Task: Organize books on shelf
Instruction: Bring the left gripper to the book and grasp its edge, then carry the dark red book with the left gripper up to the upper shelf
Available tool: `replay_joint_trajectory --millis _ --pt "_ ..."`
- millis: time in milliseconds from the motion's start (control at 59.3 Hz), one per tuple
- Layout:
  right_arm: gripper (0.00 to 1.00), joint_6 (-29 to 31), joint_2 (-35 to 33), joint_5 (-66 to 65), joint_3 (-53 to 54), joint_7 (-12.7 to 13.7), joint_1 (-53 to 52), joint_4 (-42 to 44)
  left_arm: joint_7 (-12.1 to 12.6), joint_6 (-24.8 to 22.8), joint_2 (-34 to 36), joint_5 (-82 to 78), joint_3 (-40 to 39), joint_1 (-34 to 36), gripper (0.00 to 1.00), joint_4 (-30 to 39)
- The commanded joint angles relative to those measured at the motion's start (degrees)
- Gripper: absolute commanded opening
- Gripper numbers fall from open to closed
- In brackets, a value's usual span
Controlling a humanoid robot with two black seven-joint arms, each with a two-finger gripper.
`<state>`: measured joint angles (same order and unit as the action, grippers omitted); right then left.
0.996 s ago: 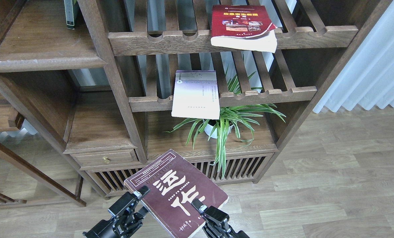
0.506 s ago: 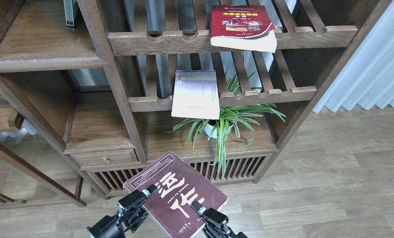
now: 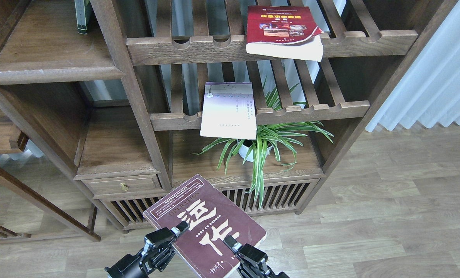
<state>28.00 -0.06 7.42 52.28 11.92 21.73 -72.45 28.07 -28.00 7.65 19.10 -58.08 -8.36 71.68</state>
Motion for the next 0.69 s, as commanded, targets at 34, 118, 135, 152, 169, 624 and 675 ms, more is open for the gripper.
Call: replay_joint_trajectory --millis 34,118,135,152,169,624,675 --pt "0.99 0.0 0.0 -0.7 0.0 -0.1 0.0 0.1 -0.1 0.0 1.8 0.1 -2.8 0.0 0.04 1.3" --pt "0.99 0.0 0.0 -0.7 0.2 -0.1 -0.1 0.2 -0.1 0.0 3.4 0.1 -4.6 0.0 0.04 1.5" --pt "0.99 0.0 0.0 -0.7 0.2 -0.1 -0.1 0.2 -0.1 0.0 4.0 0.1 -5.1 0.0 0.04 1.6" --pt "0.99 0.0 0.0 -0.7 0.2 -0.1 -0.1 0.3 -0.1 0.0 4.3 0.1 -5.4 0.0 0.04 1.6" --pt "0.99 0.0 0.0 -0.7 0.2 -0.1 -0.1 0.3 -0.1 0.0 4.6 0.1 -5.5 0.0 0.04 1.7" --pt "0.99 0.0 0.1 -1.1 0.1 0.0 -0.4 3.4 -0.1 0.0 17.8 -5.4 -19.2 -1.9 0.03 7.6" --pt "0.99 0.0 0.1 -1.2 0.1 0.0 -0.5 3.7 -0.1 0.0 19.3 -5.4 -21.0 -1.9 0.03 7.6"
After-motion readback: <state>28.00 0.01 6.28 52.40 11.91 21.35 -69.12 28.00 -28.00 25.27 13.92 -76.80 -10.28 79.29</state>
